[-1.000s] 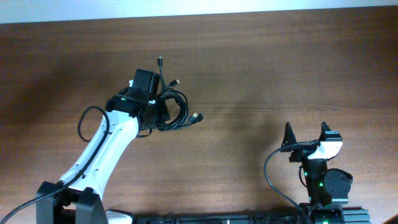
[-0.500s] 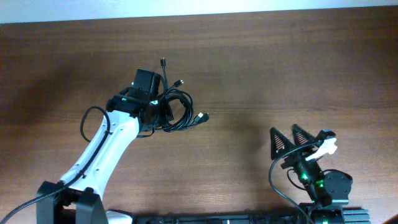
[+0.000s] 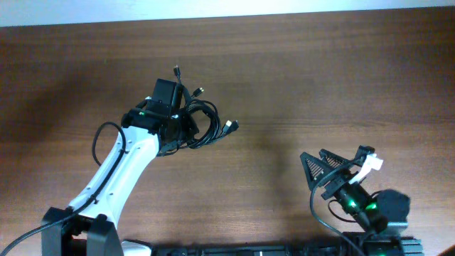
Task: Untangle cables
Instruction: 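Move the right gripper toward the bundle held by the left gripper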
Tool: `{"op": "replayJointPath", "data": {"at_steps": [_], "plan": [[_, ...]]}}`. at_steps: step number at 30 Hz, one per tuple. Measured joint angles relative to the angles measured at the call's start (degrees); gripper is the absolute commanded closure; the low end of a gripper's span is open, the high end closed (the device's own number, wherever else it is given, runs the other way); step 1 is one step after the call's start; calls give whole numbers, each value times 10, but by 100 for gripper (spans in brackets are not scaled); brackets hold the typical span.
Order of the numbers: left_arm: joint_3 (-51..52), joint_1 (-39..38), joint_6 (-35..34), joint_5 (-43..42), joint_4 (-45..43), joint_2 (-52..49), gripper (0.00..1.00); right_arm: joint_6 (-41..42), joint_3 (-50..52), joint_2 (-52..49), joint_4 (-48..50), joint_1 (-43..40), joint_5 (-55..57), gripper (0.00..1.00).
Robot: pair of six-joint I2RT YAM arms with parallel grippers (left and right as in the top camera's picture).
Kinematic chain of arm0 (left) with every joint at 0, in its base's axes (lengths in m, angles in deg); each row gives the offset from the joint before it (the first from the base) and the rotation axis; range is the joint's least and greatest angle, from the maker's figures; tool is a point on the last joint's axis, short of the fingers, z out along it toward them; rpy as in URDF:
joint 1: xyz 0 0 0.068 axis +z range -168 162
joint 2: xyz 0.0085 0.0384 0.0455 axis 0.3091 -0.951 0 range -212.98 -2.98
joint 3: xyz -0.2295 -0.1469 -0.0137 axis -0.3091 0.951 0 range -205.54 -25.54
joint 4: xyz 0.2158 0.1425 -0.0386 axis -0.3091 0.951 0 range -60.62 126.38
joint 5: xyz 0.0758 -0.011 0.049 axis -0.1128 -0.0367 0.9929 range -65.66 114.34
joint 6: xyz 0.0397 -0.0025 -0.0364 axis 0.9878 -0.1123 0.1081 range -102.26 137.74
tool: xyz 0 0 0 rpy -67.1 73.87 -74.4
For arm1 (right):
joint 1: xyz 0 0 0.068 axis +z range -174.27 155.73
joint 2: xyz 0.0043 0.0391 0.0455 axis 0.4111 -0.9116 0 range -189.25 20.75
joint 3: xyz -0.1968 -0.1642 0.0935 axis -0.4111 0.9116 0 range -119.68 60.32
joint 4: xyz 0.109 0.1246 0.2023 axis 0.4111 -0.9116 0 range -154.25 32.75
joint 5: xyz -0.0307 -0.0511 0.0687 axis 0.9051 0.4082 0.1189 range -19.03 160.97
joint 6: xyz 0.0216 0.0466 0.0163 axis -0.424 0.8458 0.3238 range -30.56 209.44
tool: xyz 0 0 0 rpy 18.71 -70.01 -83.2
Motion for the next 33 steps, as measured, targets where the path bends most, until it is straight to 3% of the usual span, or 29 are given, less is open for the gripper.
{"op": "replayJointPath", "data": {"at_steps": [6,11,12,13,17,21,25,31,33], "plan": [[0,0,-120,-2,0,0,100,-65,-186,-185,-146,0,-14,1],[1,-2,-161,-2,0,0,100,-88,-294,-340,-125,0,-125,2],[2,-5,-149,-2,0,0,100,-89,-299,-367,-118,0,-147,12],[2,-10,-135,-2,-1,0,100,-88,-299,-391,-115,0,-159,14],[3,-28,-68,-50,-34,0,100,-90,-299,-478,-114,20,-187,9],[2,-46,64,-96,-78,0,100,-91,-299,-568,-91,92,-198,7],[3,-68,220,-111,-74,0,100,-92,-299,-647,-15,145,-194,14],[3,-88,298,-114,-56,0,100,-92,-299,-684,23,167,-184,25],[3,-98,304,-113,-56,0,100,-93,-299,-684,24,175,-177,36]]}}
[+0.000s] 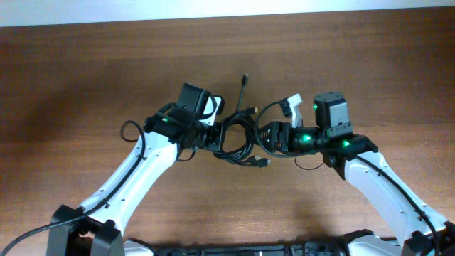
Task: Untangle cables
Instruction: 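Move the right gripper toward the bundle held by the left gripper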
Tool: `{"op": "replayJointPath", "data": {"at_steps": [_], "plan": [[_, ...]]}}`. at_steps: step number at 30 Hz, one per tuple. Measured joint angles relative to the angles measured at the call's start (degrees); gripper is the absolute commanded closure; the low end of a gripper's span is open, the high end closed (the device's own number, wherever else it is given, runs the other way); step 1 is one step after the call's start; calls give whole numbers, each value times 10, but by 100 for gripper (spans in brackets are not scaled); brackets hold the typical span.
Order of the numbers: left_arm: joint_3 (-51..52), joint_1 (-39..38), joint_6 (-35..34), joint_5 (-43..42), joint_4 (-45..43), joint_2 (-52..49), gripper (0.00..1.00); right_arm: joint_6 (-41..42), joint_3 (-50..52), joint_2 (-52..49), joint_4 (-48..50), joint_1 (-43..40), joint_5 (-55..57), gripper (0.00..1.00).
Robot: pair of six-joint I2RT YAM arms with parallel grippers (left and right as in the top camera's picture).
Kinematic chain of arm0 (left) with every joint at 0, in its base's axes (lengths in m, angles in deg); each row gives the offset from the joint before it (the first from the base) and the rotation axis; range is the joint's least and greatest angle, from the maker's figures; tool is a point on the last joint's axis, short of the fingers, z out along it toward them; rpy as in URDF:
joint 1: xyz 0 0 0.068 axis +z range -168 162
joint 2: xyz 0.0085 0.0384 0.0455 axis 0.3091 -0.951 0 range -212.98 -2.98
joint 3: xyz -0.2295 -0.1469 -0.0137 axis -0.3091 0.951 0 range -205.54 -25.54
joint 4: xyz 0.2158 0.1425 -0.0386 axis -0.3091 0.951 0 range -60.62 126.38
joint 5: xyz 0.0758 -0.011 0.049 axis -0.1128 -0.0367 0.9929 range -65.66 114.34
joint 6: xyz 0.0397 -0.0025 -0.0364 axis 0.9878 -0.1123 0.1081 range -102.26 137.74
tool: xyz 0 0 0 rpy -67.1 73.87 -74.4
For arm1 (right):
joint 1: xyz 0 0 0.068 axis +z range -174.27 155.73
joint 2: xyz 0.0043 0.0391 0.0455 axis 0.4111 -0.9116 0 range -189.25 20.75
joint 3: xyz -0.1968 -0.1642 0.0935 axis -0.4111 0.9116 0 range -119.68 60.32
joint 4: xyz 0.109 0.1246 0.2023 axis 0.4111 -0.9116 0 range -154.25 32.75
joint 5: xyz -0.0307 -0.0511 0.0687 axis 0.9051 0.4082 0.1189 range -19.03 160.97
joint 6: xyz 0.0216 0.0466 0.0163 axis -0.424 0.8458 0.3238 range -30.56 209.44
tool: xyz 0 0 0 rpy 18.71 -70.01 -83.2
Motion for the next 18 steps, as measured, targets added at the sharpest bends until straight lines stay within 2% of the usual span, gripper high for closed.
{"op": "replayJointPath", "data": {"at_steps": [4,9,11,13,16,17,18], "plan": [[0,-36,8,0,-3,0,100,3,0,0,-5,35,41,64],[0,-39,8,1,-16,0,98,4,0,0,-6,45,80,94],[0,-35,8,0,-19,0,69,6,0,0,-4,46,85,96],[0,-26,9,-8,-21,0,49,3,0,0,-1,46,85,96],[0,-1,7,-15,-21,0,34,3,0,-1,-2,48,85,96],[0,12,7,-20,-21,1,24,3,0,-1,2,48,86,96],[0,25,5,-28,-20,5,1,2,0,-1,3,48,88,96]]}}
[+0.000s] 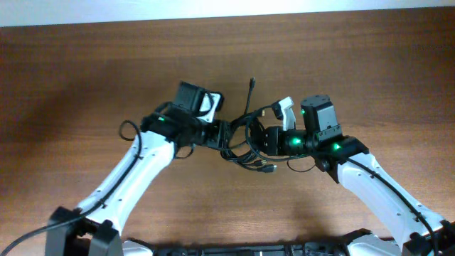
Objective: Untangle cables
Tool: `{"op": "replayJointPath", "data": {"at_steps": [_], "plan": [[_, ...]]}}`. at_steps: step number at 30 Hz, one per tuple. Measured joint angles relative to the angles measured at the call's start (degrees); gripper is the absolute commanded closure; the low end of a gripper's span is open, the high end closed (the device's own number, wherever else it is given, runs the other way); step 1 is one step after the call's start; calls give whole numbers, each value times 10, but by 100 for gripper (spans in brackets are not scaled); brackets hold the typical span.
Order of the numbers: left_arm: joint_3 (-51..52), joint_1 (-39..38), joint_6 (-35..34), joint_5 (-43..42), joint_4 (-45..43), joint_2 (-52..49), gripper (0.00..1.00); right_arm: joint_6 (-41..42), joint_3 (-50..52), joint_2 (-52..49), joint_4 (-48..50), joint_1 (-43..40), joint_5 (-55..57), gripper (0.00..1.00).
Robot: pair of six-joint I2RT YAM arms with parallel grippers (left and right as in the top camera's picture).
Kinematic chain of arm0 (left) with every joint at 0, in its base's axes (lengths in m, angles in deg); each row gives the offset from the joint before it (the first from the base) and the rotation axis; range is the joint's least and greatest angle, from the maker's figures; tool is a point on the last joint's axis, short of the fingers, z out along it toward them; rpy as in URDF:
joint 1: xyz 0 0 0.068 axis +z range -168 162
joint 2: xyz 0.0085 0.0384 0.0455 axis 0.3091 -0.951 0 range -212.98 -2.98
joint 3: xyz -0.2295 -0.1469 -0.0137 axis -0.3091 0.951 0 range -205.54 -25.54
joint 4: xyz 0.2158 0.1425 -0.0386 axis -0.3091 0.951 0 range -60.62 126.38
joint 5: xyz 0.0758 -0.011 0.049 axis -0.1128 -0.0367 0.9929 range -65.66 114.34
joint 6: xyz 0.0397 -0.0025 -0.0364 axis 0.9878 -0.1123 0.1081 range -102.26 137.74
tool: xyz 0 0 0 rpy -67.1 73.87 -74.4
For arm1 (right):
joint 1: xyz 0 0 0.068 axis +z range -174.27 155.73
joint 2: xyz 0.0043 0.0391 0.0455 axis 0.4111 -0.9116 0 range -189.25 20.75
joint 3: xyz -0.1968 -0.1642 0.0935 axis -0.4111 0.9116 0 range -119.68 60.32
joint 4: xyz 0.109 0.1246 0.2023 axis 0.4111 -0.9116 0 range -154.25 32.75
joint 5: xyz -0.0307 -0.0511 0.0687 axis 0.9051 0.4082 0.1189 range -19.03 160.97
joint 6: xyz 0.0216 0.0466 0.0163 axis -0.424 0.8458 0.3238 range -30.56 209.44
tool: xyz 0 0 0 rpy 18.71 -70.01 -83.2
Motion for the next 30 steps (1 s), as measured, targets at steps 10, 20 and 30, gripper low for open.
{"op": "replayJointPath", "data": {"at_steps": [10,20,30], "plan": [[-1,99,156,-115,45,72,13,0,0,0,-4,0,-36,96],[0,99,279,-197,84,73,35,-5,0,-1,94,-14,-204,96],[0,91,288,-241,84,73,99,-31,0,-6,98,-24,-254,96]]}}
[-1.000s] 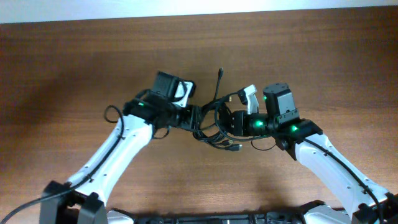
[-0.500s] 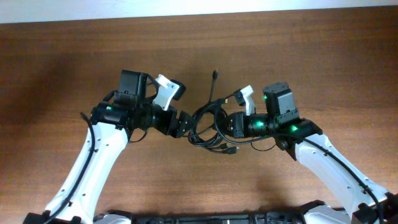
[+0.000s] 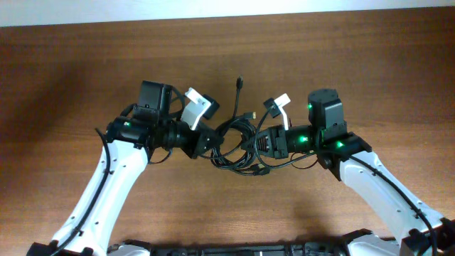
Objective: Untangle cables
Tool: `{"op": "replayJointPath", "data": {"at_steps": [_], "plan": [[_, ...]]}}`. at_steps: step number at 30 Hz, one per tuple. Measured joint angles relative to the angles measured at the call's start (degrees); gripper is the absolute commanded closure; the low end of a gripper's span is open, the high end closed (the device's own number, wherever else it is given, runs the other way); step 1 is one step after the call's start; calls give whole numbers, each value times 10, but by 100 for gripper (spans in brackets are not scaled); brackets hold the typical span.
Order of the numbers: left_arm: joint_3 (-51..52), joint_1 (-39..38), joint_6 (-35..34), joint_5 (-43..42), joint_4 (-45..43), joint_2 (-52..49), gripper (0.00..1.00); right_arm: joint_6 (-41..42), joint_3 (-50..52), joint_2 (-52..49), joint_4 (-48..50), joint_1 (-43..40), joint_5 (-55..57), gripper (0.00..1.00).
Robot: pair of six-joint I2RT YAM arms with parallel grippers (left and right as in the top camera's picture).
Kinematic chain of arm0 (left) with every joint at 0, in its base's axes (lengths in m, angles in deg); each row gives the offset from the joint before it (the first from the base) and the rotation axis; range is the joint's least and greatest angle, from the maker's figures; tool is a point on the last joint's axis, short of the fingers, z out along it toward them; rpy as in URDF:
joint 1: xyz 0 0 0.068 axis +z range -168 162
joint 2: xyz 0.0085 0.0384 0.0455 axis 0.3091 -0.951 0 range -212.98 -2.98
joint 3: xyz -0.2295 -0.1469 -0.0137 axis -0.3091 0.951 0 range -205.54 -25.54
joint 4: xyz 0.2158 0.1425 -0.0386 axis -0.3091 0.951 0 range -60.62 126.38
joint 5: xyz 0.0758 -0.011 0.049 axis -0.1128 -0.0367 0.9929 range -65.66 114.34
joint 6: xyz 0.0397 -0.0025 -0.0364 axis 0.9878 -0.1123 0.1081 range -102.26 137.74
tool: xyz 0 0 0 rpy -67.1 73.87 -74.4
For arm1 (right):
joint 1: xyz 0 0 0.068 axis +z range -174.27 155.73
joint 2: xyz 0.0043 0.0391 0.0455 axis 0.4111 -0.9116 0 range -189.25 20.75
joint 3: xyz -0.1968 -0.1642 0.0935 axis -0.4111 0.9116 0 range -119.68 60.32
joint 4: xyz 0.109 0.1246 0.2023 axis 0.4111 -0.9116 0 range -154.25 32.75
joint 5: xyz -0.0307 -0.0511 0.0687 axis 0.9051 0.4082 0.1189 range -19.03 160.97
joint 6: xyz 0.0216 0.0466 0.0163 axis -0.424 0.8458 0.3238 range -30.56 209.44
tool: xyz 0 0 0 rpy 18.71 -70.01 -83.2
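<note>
A tangled bundle of black cables (image 3: 238, 142) hangs between my two grippers over the middle of the brown table (image 3: 370, 64). One loose end with a plug (image 3: 239, 83) sticks up toward the back, and another plug (image 3: 259, 170) points to the front. My left gripper (image 3: 212, 140) comes in from the left and is shut on the bundle's left side. My right gripper (image 3: 254, 141) comes in from the right and is shut on its right side. The fingertips of both are partly hidden by the loops.
The pale wall edge (image 3: 227, 8) runs along the back of the table. The arm bases sit at the front edge.
The left arm has pulled back to the left and turned, and the right arm has shifted slightly right. The bundle between them is stretched wider, its loops more spread.
At first my left gripper alone held the bundle left of centre while the right arm rested at the front right. Then the right gripper had come to the bundle's right side. The two stood close together, and now they are farther apart with the cables drawn out.
</note>
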Motion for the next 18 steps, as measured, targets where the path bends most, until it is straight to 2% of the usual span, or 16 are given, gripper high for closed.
{"op": "replayJointPath", "data": {"at_steps": [6,7,9,11,12,13,14,15,16,18], "plan": [[0,1,0,-12,0,0,100,-9,0,0,2,0,-8,96],[0,1,0,-12,0,0,100,-11,0,0,2,0,-8,92],[0,1,0,-12,0,0,100,-12,0,0,1,0,-8,71],[0,1,0,-11,-1,0,100,-13,0,0,2,0,-8,57],[0,1,-1,3,-1,0,100,-16,0,0,5,0,-9,45],[0,2,-6,20,-2,0,100,-14,0,0,3,0,-5,37],[0,3,-22,42,-5,0,100,-14,0,0,2,0,4,33],[0,4,-54,79,-12,0,100,-14,0,0,1,0,15,25],[0,5,-97,121,-18,0,100,-16,0,0,2,0,25,11],[0,5,-188,202,-22,0,100,-17,0,0,2,0,47,1]]}}
